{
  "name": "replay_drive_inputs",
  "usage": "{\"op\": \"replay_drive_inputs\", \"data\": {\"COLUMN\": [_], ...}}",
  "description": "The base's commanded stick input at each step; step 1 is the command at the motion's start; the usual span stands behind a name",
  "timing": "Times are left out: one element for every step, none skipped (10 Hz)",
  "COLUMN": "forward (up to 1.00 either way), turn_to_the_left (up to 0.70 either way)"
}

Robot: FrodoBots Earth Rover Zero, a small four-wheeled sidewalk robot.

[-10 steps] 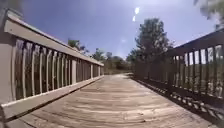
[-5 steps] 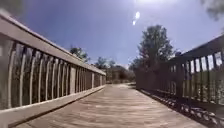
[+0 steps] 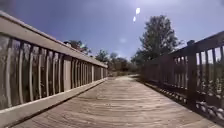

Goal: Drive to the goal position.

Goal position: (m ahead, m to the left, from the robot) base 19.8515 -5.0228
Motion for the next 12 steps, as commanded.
{"op": "replay_drive_inputs", "data": {"forward": [0.70, 0.70, 0.70, 0.70, 0.70, 0.70, 0.70, 0.70, 0.70, 0.70, 0.70, 0.70], "turn_to_the_left": [0.00, 0.00, 0.00, 0.00, 0.00, 0.00, 0.00, 0.00, 0.00, 0.00, -0.20, -0.32]}}
